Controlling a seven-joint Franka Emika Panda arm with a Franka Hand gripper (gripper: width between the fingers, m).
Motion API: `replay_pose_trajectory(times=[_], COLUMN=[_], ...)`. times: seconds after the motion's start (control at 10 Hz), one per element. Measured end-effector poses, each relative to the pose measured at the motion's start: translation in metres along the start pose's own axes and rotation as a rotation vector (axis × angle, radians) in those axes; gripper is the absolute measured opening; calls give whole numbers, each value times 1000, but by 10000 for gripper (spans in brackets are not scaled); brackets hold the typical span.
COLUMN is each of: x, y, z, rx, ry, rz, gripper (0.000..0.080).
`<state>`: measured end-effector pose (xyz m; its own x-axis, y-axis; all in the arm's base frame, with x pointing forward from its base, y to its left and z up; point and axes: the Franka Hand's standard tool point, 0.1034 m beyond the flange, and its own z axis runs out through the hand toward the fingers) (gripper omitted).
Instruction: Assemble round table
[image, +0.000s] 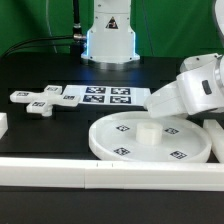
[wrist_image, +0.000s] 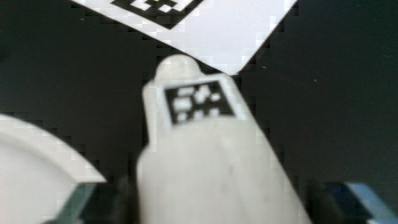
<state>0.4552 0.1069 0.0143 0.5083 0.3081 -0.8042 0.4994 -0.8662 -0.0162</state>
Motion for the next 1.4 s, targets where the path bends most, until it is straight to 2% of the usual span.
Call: replay_pose_trajectory(times=[0.5, 1.0, 1.1, 1.4], x=[-3, -42, -43, -33], y=[2, 25, 27, 29], z=[-3, -46, -51, -52], rx=[6, 29, 27, 17], ry=[-4, -12, 4, 57], rz=[-16, -172, -199, -196], gripper=[406, 407, 407, 409])
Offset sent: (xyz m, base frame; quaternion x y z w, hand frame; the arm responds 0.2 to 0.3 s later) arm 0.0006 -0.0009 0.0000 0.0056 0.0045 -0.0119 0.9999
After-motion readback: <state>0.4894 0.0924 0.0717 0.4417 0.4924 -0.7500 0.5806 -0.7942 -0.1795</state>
